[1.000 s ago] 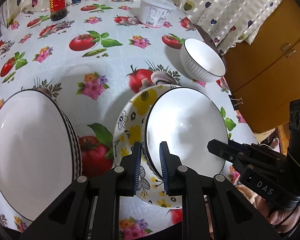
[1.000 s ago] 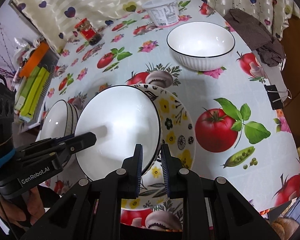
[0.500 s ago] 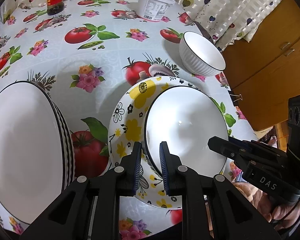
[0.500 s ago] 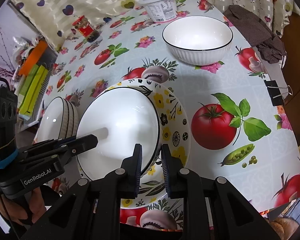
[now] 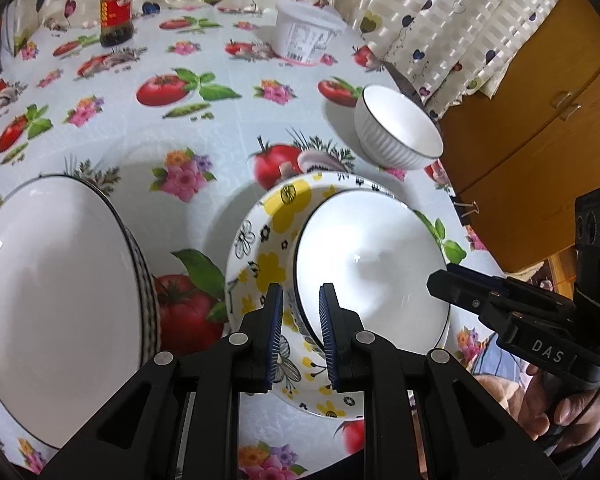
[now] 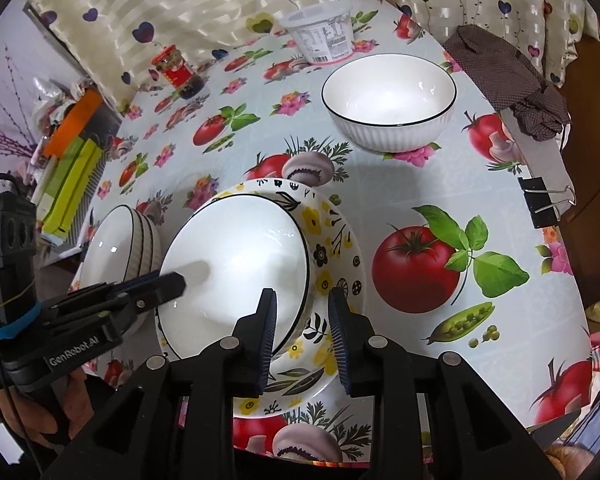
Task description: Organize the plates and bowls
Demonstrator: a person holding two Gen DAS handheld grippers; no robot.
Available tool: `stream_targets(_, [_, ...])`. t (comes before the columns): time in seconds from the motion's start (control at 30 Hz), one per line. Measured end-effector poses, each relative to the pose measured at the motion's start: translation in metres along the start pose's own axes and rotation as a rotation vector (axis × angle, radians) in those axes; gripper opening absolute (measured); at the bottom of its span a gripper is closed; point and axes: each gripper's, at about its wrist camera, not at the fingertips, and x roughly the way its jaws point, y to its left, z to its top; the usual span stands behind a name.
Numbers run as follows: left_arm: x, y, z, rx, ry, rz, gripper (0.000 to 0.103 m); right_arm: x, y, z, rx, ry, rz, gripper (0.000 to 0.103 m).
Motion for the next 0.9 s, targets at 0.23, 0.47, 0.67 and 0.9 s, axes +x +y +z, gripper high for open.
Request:
stream_targets(0.23, [-0.015, 0.004, 0.006, -0.008, -0.041, -0.001, 0.019, -0.011, 0.002, 0.001, -0.006, -0.022, 0.010, 0.028])
stream_targets(0.47, [-0.022, -0.006, 0.012, 0.025, -0.062, -0.010, 0.019, -0.022, 0.009, 0.006, -0.022, -0.048, 0.014, 0.028])
stream_targets(0.67, [-0.027, -0.018, 0.018, 0.065, -0.084, 0.000, 0.019, -0.028, 0.011, 0.011, -0.032, -0.068, 0.027, 0.031])
stream_targets(0.9, [-0.026, -0.029, 0.025, 0.092, -0.090, 0.007, 0.019, -0.033, 0.004, 0.014, -0.022, -0.086, 0.028, 0.033])
